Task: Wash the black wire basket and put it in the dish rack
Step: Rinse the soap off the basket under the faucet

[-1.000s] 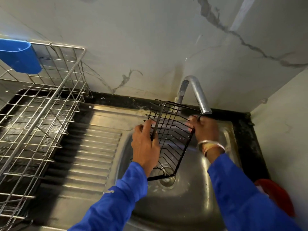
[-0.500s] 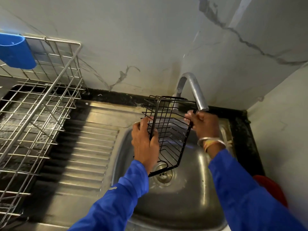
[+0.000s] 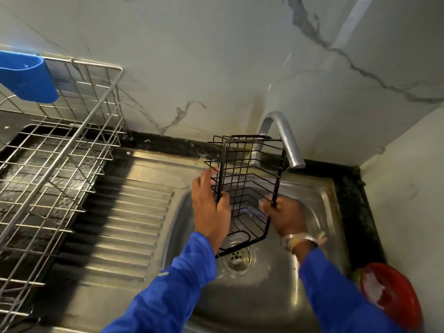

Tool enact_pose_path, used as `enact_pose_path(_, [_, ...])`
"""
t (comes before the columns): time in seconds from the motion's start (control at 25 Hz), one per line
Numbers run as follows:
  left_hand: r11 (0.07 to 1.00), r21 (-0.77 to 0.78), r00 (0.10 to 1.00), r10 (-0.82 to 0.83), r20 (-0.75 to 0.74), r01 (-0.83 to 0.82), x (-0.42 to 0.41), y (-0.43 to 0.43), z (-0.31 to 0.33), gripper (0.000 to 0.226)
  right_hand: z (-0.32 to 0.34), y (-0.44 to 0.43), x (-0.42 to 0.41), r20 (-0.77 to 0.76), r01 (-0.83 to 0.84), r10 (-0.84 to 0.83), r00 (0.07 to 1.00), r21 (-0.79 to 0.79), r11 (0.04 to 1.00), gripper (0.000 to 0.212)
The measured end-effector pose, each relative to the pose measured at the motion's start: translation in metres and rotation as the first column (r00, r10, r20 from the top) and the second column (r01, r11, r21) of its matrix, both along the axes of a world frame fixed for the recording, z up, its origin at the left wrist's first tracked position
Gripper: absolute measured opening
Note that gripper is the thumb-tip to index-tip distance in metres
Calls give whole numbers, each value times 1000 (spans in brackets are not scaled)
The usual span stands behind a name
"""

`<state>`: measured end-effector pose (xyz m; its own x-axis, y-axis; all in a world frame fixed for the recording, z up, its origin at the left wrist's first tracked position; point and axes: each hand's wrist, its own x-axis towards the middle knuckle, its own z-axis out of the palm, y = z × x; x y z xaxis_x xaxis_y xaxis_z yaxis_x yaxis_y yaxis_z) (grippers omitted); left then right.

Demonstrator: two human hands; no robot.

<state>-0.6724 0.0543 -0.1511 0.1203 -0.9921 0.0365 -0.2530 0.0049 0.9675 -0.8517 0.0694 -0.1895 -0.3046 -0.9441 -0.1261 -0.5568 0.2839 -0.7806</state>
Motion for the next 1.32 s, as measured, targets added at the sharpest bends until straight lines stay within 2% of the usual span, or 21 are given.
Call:
enact_pose_path(0.12, [997, -17, 996, -81, -31, 81, -6, 15, -6, 58, 26, -54, -18, 221, 272, -237, 946, -146, 951, 29])
enact_pose_path(0.2, [998, -22, 996, -63, -67, 62, -12, 19, -6, 54, 28, -57, -11, 313, 366, -305, 900, -158, 917, 27])
enact_pose_path(0.28, [1000, -14, 993, -9, -117, 7, -15, 18, -3, 51, 20, -29, 5, 316, 325, -273, 908, -124, 938, 16])
enact_pose_path(0.36, [999, -9, 987, 40, -158, -42, -11, 13, -1, 50, -2, 5, 16, 284, 205, -189, 940, -28, 978, 11])
enact_pose_path(0.44, [999, -2, 985, 47, -164, -48, -3, 8, -6, 48, -19, 28, 17, 155, 85, -97, 983, 83, 993, 8])
enact_pose_path(0.48, [999, 14, 988, 36, -152, -35, -1, 8, -7, 48, -21, 26, 14, 122, 81, -95, 988, 117, 990, 6])
enact_pose_path(0.6, [997, 71, 990, -28, -141, 39, -2, 18, -9, 50, 2, -1, 10, 178, 206, -204, 963, 8, 979, 5])
enact_pose_path(0.68, [995, 53, 984, -72, -161, 81, -5, 27, -7, 54, 24, -22, 5, 210, 287, -270, 940, -53, 957, 10])
enact_pose_path(0.76, [997, 50, 983, -49, -176, 59, -7, 27, -6, 53, 27, -24, 6, 356, 311, -268, 895, -68, 948, 17])
enact_pose_path(0.8, [997, 60, 981, -29, -192, 41, -7, 24, -4, 51, 21, -17, 8, 388, 301, -258, 885, -53, 952, 19])
enact_pose_path(0.92, [997, 75, 976, 32, -216, -16, -4, 19, 1, 46, -12, 20, 12, 347, 261, -270, 898, 72, 963, 16])
enact_pose_path(1.04, [996, 93, 982, 20, -186, -2, 0, 19, -3, 46, -19, 28, 7, 309, 126, -174, 935, 169, 977, 3])
enact_pose_path(1.08, [996, 87, 985, 9, -175, 7, 1, 21, -6, 46, -13, 19, 5, 323, 119, -168, 931, 168, 979, 7])
enact_pose_path(1.2, [997, 60, 989, -32, -146, 41, -2, 23, -7, 46, 27, -24, -4, 391, 163, -162, 906, 32, 986, 12])
enact_pose_path(1.32, [997, 48, 988, -53, -145, 60, -6, 31, -3, 48, 53, -60, -7, 564, 264, -187, 805, -58, 963, 11])
